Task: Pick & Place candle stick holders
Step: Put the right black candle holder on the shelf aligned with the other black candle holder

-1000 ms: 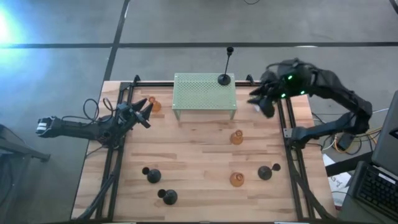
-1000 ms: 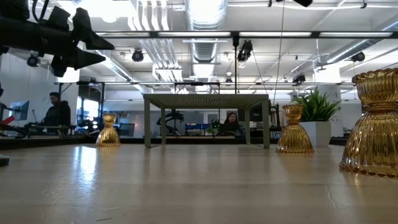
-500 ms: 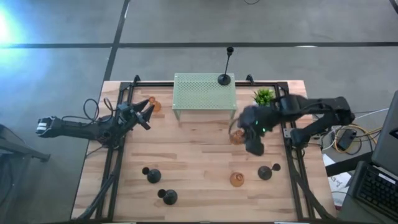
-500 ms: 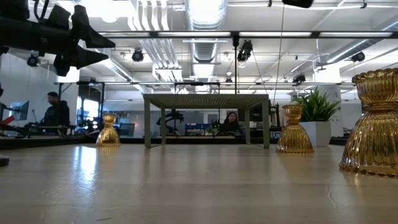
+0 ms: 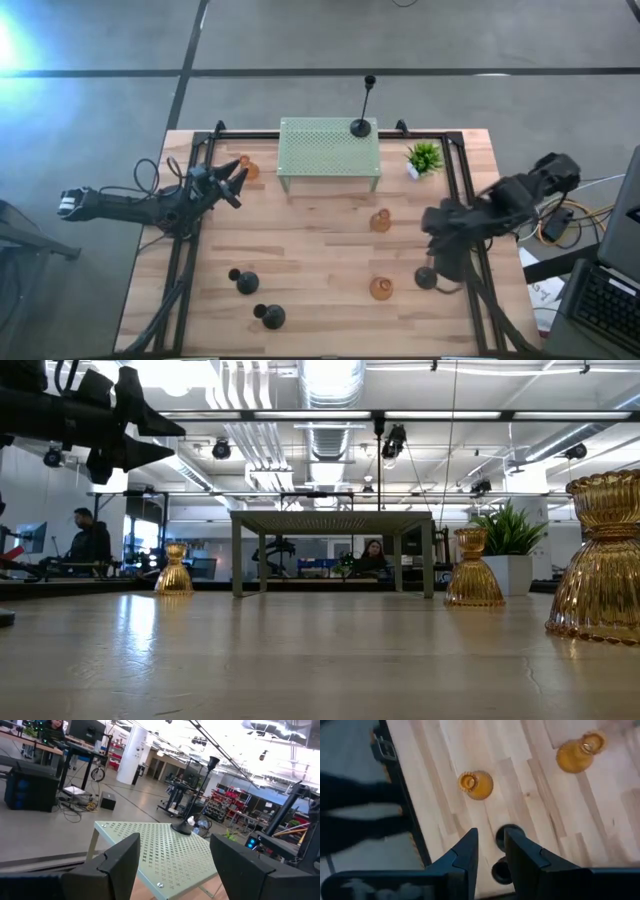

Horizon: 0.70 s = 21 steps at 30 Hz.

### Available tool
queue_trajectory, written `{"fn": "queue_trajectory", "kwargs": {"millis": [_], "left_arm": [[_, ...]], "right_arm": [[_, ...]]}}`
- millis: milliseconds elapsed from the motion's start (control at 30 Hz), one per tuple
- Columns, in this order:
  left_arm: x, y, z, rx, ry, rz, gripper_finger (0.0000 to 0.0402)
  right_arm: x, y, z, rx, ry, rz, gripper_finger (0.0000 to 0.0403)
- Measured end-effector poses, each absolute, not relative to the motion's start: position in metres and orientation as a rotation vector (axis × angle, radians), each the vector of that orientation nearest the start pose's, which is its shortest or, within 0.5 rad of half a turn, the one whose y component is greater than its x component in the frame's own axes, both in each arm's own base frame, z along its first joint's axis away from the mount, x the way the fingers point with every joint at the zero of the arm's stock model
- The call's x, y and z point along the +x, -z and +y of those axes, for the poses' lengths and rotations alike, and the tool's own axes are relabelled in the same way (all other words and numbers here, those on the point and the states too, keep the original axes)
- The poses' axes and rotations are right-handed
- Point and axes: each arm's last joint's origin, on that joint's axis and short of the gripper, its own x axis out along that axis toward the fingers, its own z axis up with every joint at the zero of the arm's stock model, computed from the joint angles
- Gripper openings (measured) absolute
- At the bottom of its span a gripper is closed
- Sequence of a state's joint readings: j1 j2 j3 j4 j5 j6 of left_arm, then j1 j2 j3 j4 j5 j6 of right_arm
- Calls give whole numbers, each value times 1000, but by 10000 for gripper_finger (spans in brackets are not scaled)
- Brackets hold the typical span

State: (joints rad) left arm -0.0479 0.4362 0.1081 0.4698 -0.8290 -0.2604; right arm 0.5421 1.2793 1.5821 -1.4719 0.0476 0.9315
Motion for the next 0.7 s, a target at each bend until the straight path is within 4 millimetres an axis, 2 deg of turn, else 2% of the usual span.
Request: {"fn": "queue_trajectory", "kwargs": {"millis": [133,233,467,700], "left_arm": [[119,-205,16,-309,-760,-233,245],[119,-205,16,-309,-761,-233,245],[119,-205,16,-309,-760,-233,245],[119,-205,16,-310,-760,-233,245]], "right_arm": [[149,-400,104,521,209,1190,89],[140,-393,105,541,270,1225,88],[139,-368,107,529,349,1313,91],[133,-346,106,613,426,1384,91]]}}
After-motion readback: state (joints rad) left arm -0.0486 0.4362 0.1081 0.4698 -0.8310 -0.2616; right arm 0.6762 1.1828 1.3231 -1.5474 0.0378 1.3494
